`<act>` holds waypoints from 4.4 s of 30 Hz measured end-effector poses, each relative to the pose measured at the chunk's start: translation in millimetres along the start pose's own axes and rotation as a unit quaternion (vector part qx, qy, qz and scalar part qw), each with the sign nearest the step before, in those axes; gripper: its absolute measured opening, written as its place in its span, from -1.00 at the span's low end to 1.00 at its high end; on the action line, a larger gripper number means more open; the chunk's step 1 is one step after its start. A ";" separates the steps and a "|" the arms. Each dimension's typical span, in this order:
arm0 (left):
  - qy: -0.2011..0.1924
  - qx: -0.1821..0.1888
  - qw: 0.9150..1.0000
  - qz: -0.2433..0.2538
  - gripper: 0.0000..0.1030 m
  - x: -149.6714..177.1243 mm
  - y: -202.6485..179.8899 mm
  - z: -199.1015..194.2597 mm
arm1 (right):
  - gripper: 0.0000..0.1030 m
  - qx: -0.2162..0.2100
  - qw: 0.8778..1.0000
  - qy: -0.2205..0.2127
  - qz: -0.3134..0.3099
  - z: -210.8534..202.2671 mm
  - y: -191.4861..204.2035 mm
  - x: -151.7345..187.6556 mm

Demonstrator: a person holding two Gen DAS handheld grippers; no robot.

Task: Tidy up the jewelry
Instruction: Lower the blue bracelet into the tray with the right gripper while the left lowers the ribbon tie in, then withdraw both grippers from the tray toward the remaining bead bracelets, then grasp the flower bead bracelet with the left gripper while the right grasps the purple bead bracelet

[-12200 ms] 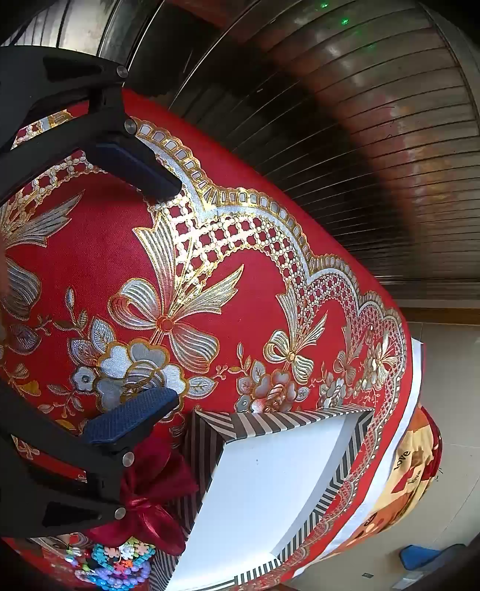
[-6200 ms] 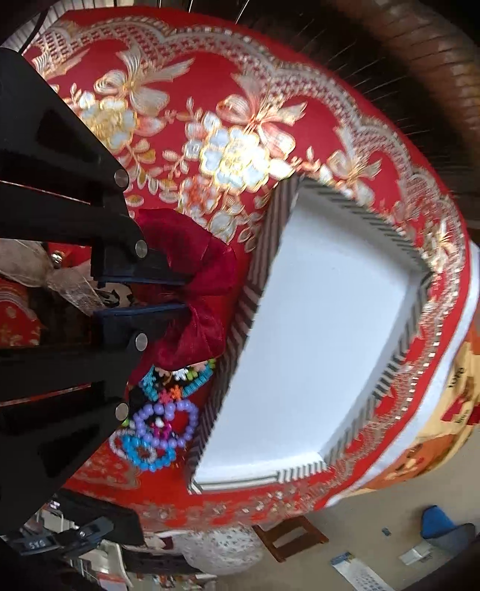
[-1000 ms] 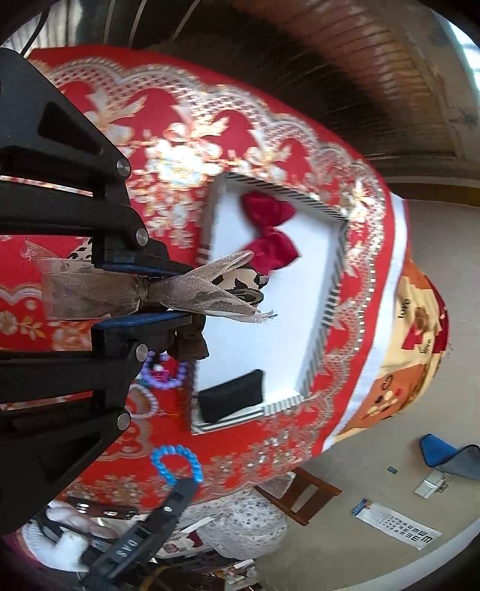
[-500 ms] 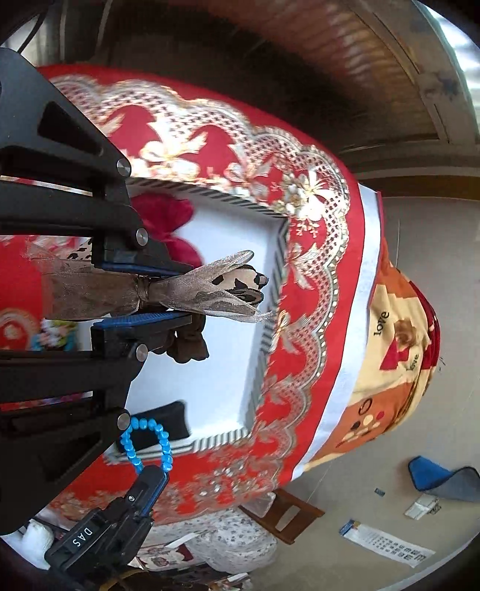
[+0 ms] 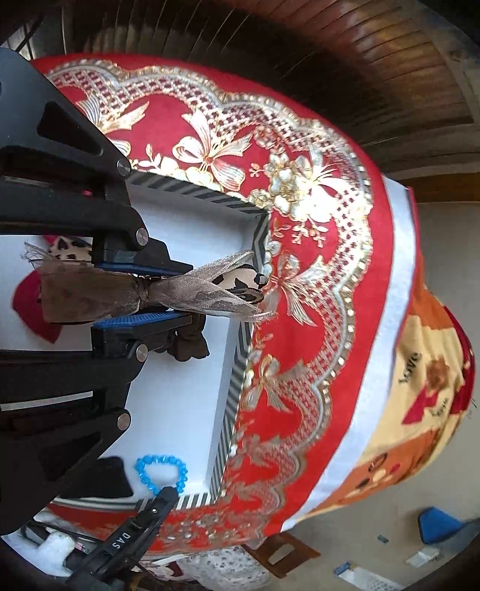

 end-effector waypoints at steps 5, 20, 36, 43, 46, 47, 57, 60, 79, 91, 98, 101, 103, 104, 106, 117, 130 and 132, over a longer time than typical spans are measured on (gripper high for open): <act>0.000 -0.005 1.000 -0.011 -0.45 -4.7 5.9 12.4 | -0.81 0.008 1.000 0.004 -0.007 11.1 -1.3 -2.5; -0.058 -0.019 0.998 0.000 -0.05 29.2 1.6 -33.8 | -0.29 -0.001 0.998 -0.047 -0.048 -42.9 34.5 43.6; -0.080 -0.039 0.996 0.021 -0.05 132.5 -15.7 -78.2 | -0.23 0.006 0.994 -0.066 -0.088 -90.1 76.0 134.9; -0.081 -0.038 0.996 0.017 -0.05 170.3 -19.1 -89.0 | -0.22 0.005 0.993 -0.068 -0.093 -103.5 79.9 165.0; -0.082 -0.039 0.996 0.015 -0.05 184.2 -22.2 -93.1 | -0.22 0.010 0.993 -0.069 -0.092 -108.9 77.7 175.8; -0.082 -0.038 0.996 0.015 -0.05 188.5 -23.5 -94.1 | -0.21 0.011 0.993 -0.070 -0.090 -110.8 76.6 179.2; -0.082 -0.032 0.996 0.013 -0.05 217.9 -34.9 -100.5 | -0.19 0.021 0.993 -0.071 -0.091 -124.0 72.8 199.5; -0.078 -0.030 0.996 0.015 -0.05 224.6 -37.9 -100.0 | -0.18 0.024 0.993 -0.070 -0.091 -126.3 70.8 203.7; -0.053 -0.018 0.998 0.015 -0.05 244.2 -41.5 -93.7 | -0.16 0.039 0.995 -0.055 -0.077 -127.6 55.3 217.5; -0.007 0.022 1.000 -0.015 -0.04 244.9 -19.6 -73.6 | -0.13 0.023 0.997 -0.037 -0.064 -116.2 41.5 220.5; 0.036 0.060 0.997 -0.041 -0.04 240.6 -10.0 -49.1 | -0.13 -0.017 0.998 -0.016 -0.058 -94.4 33.6 222.2; 0.046 0.067 0.996 -0.046 -0.04 234.7 -9.4 -41.0 | -0.13 -0.031 0.997 -0.015 -0.067 -88.3 40.4 216.9; 0.050 0.072 0.995 -0.048 -0.04 230.0 -10.0 -37.1 | -0.19 -0.035 0.996 -0.011 -0.077 -80.1 47.4 210.5; 0.051 0.074 0.995 -0.047 -0.04 227.5 -10.8 -35.7 | -0.23 -0.036 0.996 -0.007 -0.080 -76.1 50.1 207.3; 0.052 0.078 0.995 -0.044 -0.04 220.6 -12.9 -32.5 | -0.25 -0.037 0.996 -0.002 -0.084 -67.6 54.0 199.7; 0.074 0.075 0.994 -0.010 -0.04 192.8 -35.2 -1.2 | -0.26 -0.045 0.995 0.031 -0.079 -31.5 58.0 180.9; 0.065 0.103 0.992 -0.011 -0.78 188.1 -21.8 -13.1 | -0.83 -0.066 0.994 0.008 -0.087 -46.8 63.5 184.0; 0.055 0.106 0.993 -0.011 -0.78 188.7 -19.8 -24.8 | -0.83 -0.071 0.993 -0.007 -0.092 -63.4 65.7 184.2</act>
Point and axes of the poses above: each gripper's, at about its wrist camera, not at the fingertips, and z roughly the way its jaws point, y to its left, x to its underside, the point moved 3 cm from there along z, roughly the way its jaws point, and after that the axes turned 13 degrees about y, right-handed, at the moved point
